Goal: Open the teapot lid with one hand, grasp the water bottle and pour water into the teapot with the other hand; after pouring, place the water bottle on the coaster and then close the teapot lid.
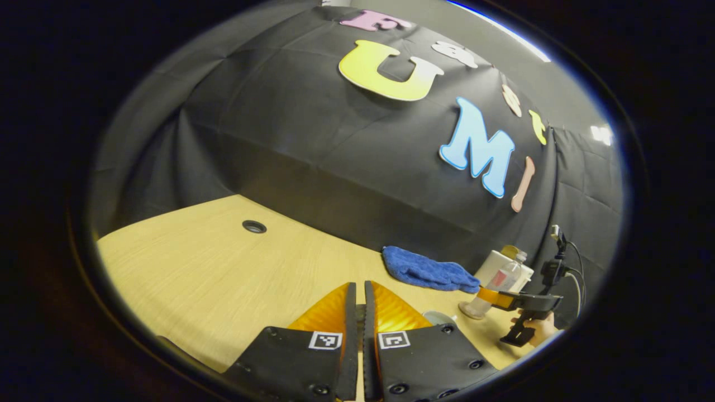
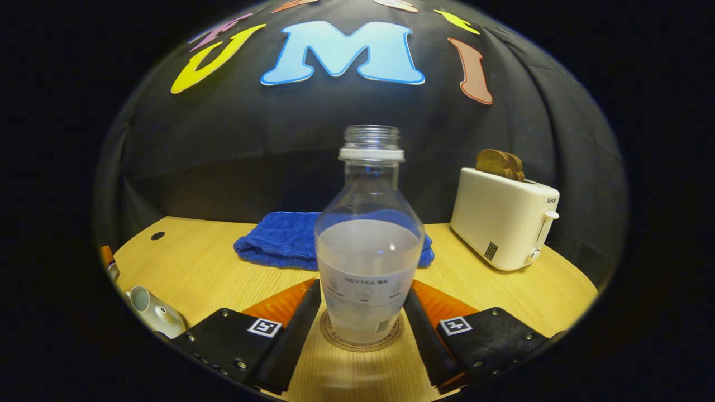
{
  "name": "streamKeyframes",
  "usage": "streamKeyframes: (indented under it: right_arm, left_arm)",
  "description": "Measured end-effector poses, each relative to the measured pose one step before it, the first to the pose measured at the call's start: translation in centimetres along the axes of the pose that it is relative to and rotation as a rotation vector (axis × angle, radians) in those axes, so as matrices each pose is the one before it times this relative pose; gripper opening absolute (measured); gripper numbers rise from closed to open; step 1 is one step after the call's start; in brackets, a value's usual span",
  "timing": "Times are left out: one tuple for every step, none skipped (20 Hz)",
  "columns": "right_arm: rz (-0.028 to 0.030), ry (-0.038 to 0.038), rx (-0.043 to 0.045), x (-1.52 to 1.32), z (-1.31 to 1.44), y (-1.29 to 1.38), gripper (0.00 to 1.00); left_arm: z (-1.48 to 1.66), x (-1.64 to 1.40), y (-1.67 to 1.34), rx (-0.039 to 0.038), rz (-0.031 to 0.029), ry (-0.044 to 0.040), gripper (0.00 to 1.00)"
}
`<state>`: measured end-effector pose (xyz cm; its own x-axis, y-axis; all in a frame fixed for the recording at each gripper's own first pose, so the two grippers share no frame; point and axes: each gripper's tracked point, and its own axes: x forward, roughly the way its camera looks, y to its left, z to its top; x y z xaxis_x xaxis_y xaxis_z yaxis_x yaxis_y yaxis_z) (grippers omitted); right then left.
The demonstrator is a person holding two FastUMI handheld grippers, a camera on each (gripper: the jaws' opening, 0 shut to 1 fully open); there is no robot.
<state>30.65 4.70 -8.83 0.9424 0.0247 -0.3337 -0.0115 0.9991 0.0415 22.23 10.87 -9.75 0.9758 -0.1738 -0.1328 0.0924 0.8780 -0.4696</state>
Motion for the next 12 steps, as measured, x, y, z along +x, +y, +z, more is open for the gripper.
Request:
streamKeyframes:
  right_arm:
    - [-0.00363,-0.00928,-0.01263,-0.212,0.349,0.061,0.89]
    - [-0.00466,-0.01129,-0.00857,-0.321,0.389,-0.024,0.89]
    - [-0.00057,-0.01491,-0.0062,-0.287,0.684,0.057,0.89]
    - [-0.00006,-0.01855,-0.00379,-0.315,0.731,0.067,0.89]
    - [-0.00447,-0.01975,-0.00226,-0.371,0.855,-0.04,0.88]
    - [-0.00373,-0.02066,0.0016,-0.413,0.903,-0.123,0.89]
    - [-0.00084,-0.02119,0.00487,-0.36,1.096,-0.073,0.89]
    - [0.00021,-0.0197,0.00456,-0.369,0.915,-0.177,0.88]
    - [-0.00331,-0.01614,0.00278,-0.326,0.872,-0.189,0.88]
    - [-0.00317,-0.01497,0.00205,-0.366,0.778,-0.168,0.88]
    - [-0.00137,-0.0159,0.00049,-0.388,0.733,-0.204,0.88]
    - [-0.00116,-0.01396,-0.00215,-0.395,0.622,-0.068,0.88]
  left_arm:
    - [0.101,0.074,-0.022,0.00194,0.00051,0.00142,0.12]
    - [-0.162,0.13,0.01,0.00248,0.00172,0.00212,0.12]
    - [-0.101,-0.063,0.031,0.00063,-0.00017,0.00126,0.12]
    - [-0.031,-0.049,-0.122,-0.00063,-0.00248,0.00081,0.12]
    - [0.134,-0.11,-0.162,0.002,-0.00302,-0.00021,0.12]
    - [-0.094,0.052,-0.13,0.0051,-0.00049,-0.00144,0.1]
    - [0.129,0.063,-0.084,0.00708,-0.00068,-0.00092,0.1]
    - [-0.048,-0.08,-0.075,0.00625,-0.00092,-0.00185,0.1]
    - [0.043,-0.035,-0.124,0.00315,-0.00163,-0.00119,0.07]
    - [-0.014,0.013,-0.106,0.00145,-0.00246,-0.00067,0.1]
    - [0.082,-0.011,-0.135,0.00152,-0.00276,-0.00035,0.1]
    - [-0.006,-0.063,-0.112,0.00256,-0.00147,-0.00023,0.1]
